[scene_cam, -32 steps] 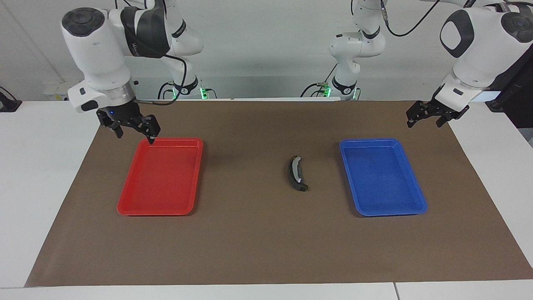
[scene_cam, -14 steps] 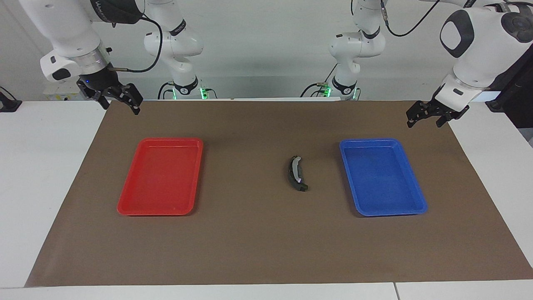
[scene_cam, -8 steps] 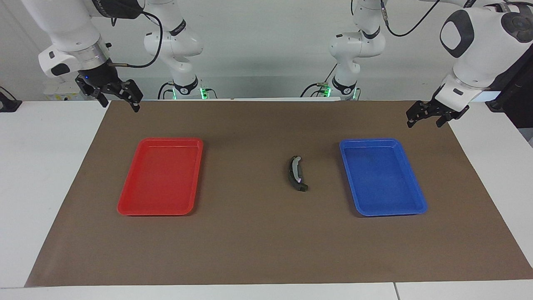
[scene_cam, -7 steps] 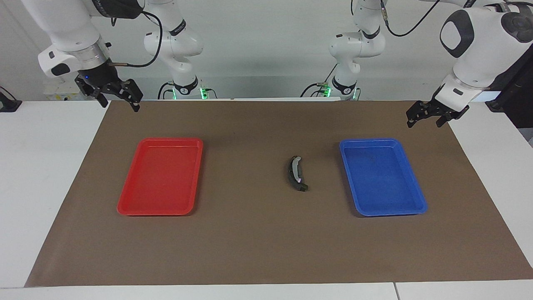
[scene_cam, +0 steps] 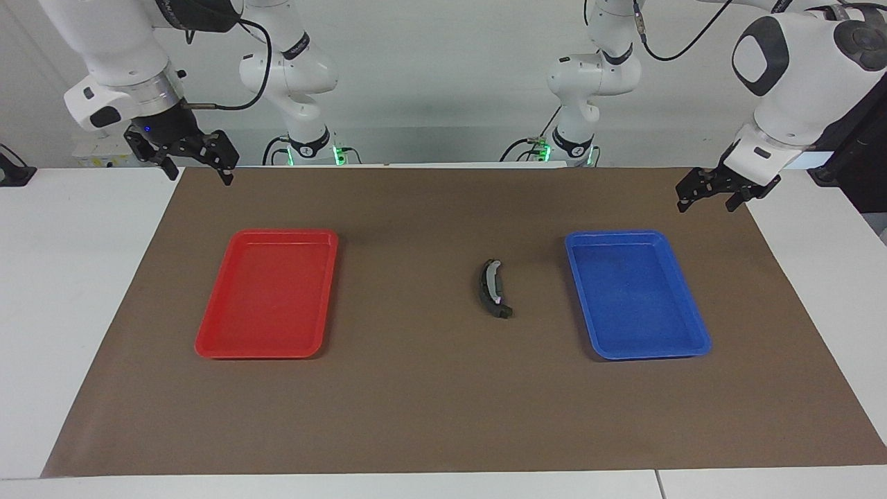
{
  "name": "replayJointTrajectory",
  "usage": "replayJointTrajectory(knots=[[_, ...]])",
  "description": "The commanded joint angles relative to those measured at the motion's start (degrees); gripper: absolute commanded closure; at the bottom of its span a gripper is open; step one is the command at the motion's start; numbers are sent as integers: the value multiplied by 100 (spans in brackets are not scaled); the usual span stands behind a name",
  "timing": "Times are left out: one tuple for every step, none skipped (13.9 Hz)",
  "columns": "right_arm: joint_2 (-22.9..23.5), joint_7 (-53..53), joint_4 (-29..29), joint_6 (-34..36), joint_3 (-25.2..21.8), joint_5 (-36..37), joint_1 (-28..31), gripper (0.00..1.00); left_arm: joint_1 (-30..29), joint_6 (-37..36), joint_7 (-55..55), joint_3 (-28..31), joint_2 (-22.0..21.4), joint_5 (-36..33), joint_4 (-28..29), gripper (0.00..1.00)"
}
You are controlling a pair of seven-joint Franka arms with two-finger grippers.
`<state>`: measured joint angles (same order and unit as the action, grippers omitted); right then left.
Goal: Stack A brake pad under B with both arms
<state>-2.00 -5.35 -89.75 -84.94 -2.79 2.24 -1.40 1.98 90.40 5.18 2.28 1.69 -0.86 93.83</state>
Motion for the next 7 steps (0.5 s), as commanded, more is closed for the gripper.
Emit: replayJointTrajectory(knots=[[33,96,90,127,50,75,34,1,4,-57,27,18,6,-55,-32,0],[33,95,81,127,50,75,34,1,4,-57,27,18,6,-55,-32,0],[24,87,72,118,59,66,34,1,4,-57,27,18,6,-55,-32,0],[24,87,81,118,59,66,34,1,4,-57,27,18,6,-55,-32,0],[24,78,81,118,59,57,34,1,4,-57,27,18,6,-55,-32,0],[24,78,81,118,59,40,34,1,4,-57,27,18,6,-55,-32,0],[24,78,81,118,59,22,43,1,4,-57,27,9,6,-55,-32,0]])
